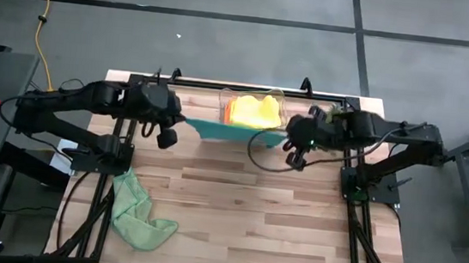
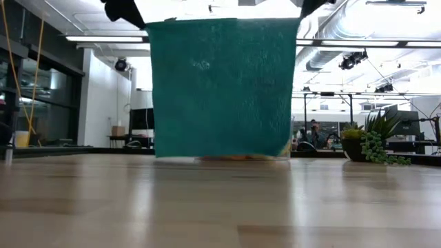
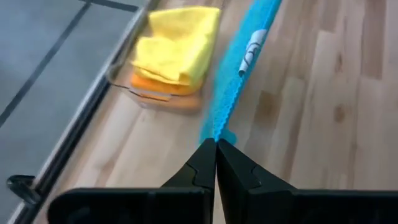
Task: Fold microfiber towels
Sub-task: Fold the blue microfiber towel
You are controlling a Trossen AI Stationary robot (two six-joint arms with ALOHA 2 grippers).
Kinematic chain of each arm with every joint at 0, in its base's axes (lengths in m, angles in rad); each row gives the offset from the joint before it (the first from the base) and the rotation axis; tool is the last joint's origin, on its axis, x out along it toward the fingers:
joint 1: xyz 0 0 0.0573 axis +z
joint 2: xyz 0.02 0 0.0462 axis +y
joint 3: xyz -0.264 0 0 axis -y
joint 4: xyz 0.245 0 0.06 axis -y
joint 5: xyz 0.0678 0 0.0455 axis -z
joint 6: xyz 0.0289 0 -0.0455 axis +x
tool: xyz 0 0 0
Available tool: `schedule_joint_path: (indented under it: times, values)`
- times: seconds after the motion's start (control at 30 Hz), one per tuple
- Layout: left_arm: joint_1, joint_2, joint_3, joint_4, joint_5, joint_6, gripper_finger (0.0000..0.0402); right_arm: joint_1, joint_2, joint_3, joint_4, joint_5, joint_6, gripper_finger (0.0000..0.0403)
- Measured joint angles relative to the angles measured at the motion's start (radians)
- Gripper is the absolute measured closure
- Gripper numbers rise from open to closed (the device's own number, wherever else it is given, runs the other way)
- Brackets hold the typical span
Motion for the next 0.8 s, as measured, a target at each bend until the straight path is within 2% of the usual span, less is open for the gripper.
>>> schedule_joint_path:
  times: [0.23,0.53,0.67,0.8]
  values:
    - [-0.176,0.029,-0.166,0.039,0.027,-0.183,0.0401,0.126,0.000,-0.188,0.093,-0.107,0.140,0.0403]
    - [-0.444,0.158,-0.432,0.396,0.103,-0.610,0.0401,0.310,0.000,-0.519,0.535,-0.264,0.404,0.0403]
    - [-0.547,0.253,-0.477,0.528,0.137,-0.780,0.0401,0.377,0.000,-0.608,0.673,-0.279,0.526,0.0403]
    - [-0.615,0.342,-0.477,0.603,0.174,-0.884,0.0401,0.406,0.000,-0.658,0.754,-0.313,0.615,0.0403]
